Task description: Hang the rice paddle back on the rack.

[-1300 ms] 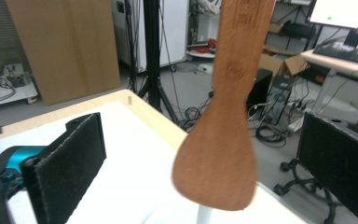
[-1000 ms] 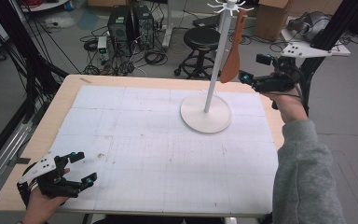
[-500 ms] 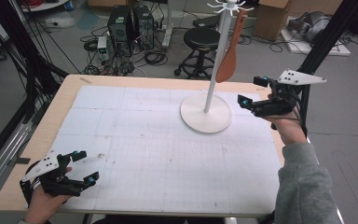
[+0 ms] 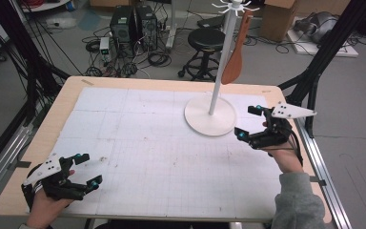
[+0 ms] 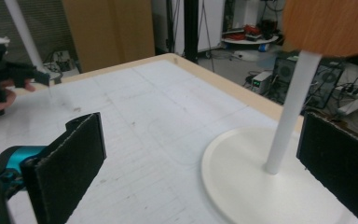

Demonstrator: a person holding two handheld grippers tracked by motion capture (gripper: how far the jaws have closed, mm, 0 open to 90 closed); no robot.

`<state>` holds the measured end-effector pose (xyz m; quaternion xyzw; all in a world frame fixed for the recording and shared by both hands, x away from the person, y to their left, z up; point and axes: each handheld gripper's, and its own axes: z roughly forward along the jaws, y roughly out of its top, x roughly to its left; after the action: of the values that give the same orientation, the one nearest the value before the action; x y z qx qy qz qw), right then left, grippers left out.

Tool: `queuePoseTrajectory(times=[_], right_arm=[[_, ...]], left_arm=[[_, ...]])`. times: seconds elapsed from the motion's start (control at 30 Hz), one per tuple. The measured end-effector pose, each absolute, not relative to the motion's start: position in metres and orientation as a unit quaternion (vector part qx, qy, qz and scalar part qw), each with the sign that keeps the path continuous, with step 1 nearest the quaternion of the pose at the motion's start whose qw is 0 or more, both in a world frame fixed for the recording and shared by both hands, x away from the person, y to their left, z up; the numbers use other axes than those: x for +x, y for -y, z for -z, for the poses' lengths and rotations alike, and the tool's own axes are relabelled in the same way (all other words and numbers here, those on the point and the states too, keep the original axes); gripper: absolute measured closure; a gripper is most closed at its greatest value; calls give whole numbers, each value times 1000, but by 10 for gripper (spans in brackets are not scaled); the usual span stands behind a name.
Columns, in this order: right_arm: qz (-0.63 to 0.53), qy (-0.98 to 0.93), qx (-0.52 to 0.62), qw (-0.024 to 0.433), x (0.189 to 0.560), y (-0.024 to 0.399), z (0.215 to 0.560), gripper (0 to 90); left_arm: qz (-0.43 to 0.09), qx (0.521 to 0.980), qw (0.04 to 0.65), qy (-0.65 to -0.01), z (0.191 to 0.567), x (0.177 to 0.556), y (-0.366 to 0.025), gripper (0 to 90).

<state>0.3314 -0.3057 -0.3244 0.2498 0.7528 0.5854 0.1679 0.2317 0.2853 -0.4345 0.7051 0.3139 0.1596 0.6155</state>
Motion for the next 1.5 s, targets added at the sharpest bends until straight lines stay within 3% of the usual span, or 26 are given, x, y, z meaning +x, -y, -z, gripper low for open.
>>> queuePoseTrajectory(times=[0.9,1.2,1.5], right_arm=[[-571,-768,254,140,291,299,389,0],[-602,-758,225,114,268,293,398,0],[-611,-743,243,124,258,299,406,0]], left_arm=[[-166,709,613,-306,433,232,-283,18],[-172,708,614,-302,431,229,-283,17],[-175,709,613,-301,431,228,-283,18]])
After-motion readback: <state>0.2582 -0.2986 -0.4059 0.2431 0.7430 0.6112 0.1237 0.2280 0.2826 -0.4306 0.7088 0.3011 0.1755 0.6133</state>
